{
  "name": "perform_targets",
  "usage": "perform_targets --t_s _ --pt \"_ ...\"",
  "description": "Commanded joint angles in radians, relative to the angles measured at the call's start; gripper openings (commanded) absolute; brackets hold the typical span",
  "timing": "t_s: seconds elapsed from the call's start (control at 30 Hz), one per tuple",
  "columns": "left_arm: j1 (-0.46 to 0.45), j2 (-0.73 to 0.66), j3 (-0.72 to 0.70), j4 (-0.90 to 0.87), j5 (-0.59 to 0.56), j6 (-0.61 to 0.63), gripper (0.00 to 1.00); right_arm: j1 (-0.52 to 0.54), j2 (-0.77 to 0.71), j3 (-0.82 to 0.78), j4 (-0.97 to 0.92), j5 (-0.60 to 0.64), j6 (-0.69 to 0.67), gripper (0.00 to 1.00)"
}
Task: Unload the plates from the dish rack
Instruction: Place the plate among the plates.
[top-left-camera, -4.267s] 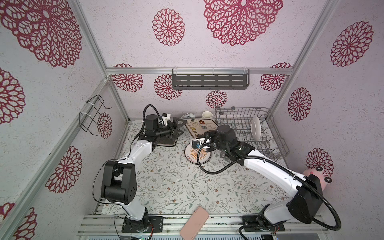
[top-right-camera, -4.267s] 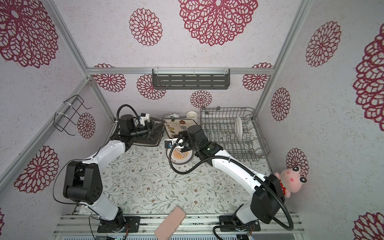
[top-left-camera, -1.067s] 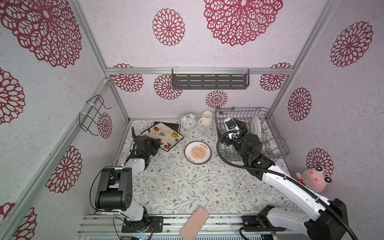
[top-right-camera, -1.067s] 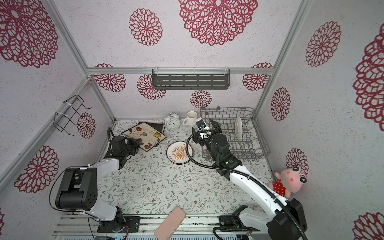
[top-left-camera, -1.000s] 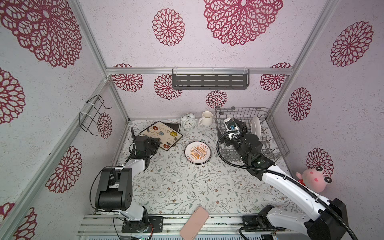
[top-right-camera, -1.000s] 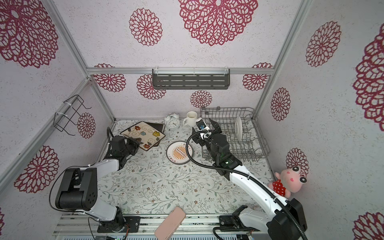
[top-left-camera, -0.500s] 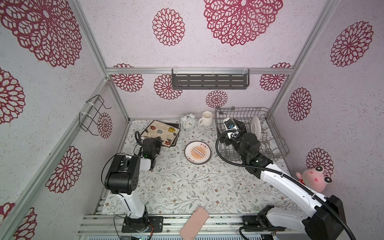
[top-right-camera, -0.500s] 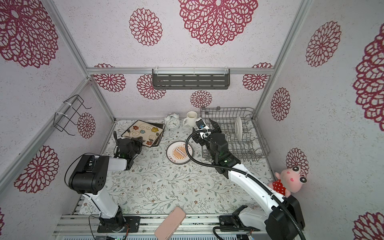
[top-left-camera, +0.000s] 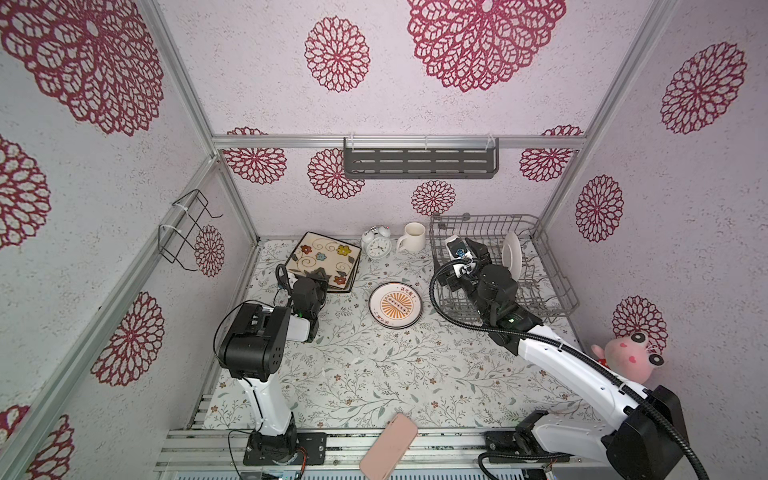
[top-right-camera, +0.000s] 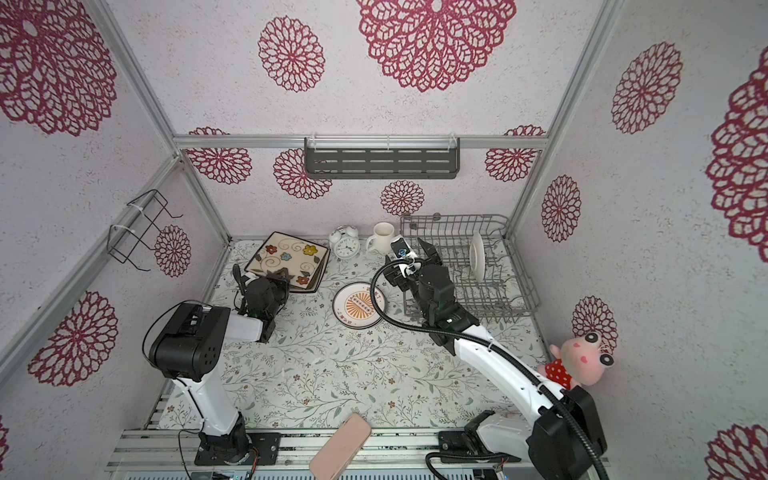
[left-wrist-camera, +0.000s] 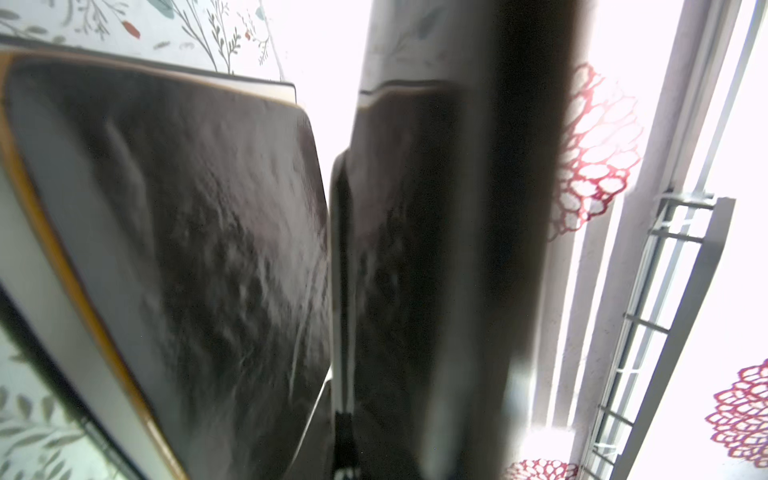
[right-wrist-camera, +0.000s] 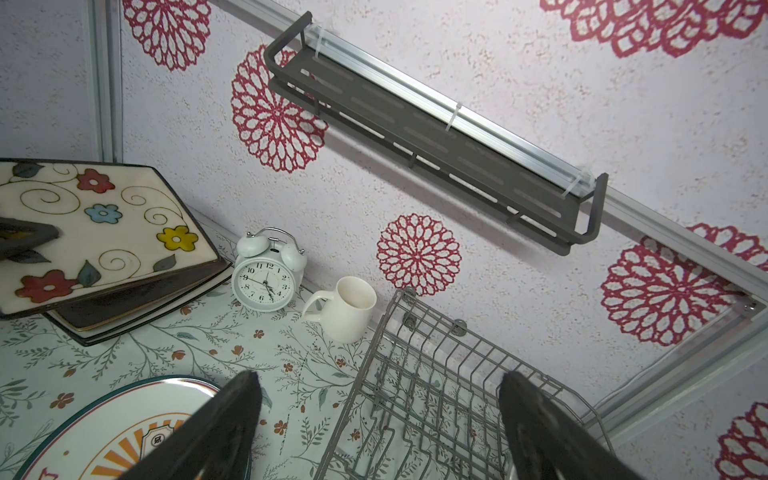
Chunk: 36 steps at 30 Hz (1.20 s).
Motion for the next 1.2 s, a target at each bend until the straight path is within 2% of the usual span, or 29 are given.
perform_targets --t_s 0.0,0.17,0.57,0.93,1.03,1.17 --pt "-0.003 0.004 0.036 0.255 -0.036 -0.017 0.0 -0.007 0.0 0.013 0.033 0.001 0.021 0.93" --pt "-0.007 -0.007 0.063 0.198 -0.053 0.021 0.0 -0.007 0.004 0.014 0.028 0.001 0.021 0.93" --pt "-0.017 0.118 0.09 0.254 -0.071 -0.047 0.0 -0.007 0.028 0.031 0.023 -0.012 0.039 0.92" --pt "-0.023 0.124 0.08 0.226 -0.053 -0.07 0.0 -0.007 0.017 0.026 0.012 -0.012 0.045 0.92" --pt "-0.023 0.127 0.075 0.221 -0.046 -0.078 0.13 -0.007 0.016 0.023 0.01 -0.015 0.047 0.92" --pt "-0.023 0.129 0.07 0.208 -0.038 -0.093 0.21 -0.007 0.008 0.021 0.006 -0.012 0.046 0.92"
